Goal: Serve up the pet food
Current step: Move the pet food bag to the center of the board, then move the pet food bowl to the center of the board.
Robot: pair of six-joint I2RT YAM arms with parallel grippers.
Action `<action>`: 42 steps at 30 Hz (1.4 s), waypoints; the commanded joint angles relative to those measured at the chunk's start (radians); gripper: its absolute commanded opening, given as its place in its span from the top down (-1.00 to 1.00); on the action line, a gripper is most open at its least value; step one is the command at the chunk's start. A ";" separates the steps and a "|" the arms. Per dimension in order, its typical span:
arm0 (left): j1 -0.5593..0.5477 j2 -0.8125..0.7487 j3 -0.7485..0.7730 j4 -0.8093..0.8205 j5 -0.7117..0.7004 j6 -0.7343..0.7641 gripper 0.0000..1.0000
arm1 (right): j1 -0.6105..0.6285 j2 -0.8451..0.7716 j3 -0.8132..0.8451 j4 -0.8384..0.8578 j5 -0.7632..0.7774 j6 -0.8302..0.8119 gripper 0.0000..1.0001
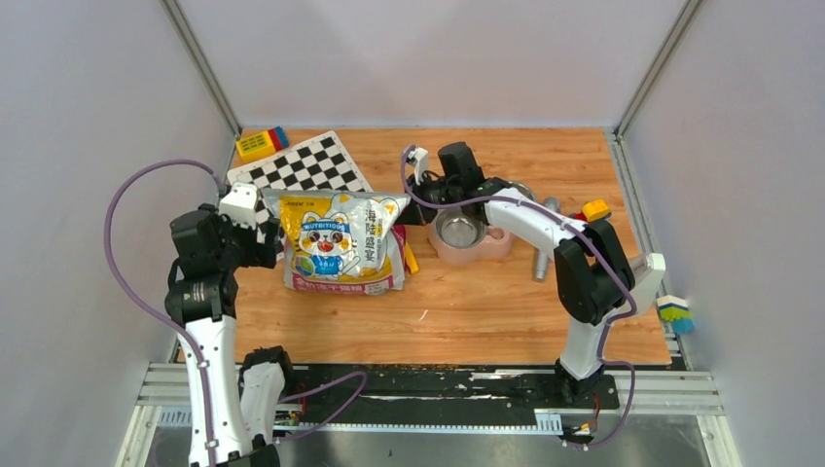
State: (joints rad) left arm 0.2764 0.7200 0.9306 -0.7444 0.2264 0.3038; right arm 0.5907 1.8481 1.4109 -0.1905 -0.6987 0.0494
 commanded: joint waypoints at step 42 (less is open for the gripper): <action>0.008 0.053 0.280 0.120 0.412 -0.142 -1.00 | -0.148 -0.136 -0.075 -0.109 0.367 -0.233 -0.31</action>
State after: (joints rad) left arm 0.2764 0.8089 1.2304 -0.6750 0.6250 0.2241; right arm 0.4438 1.6596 1.2884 -0.3183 -0.4950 -0.1436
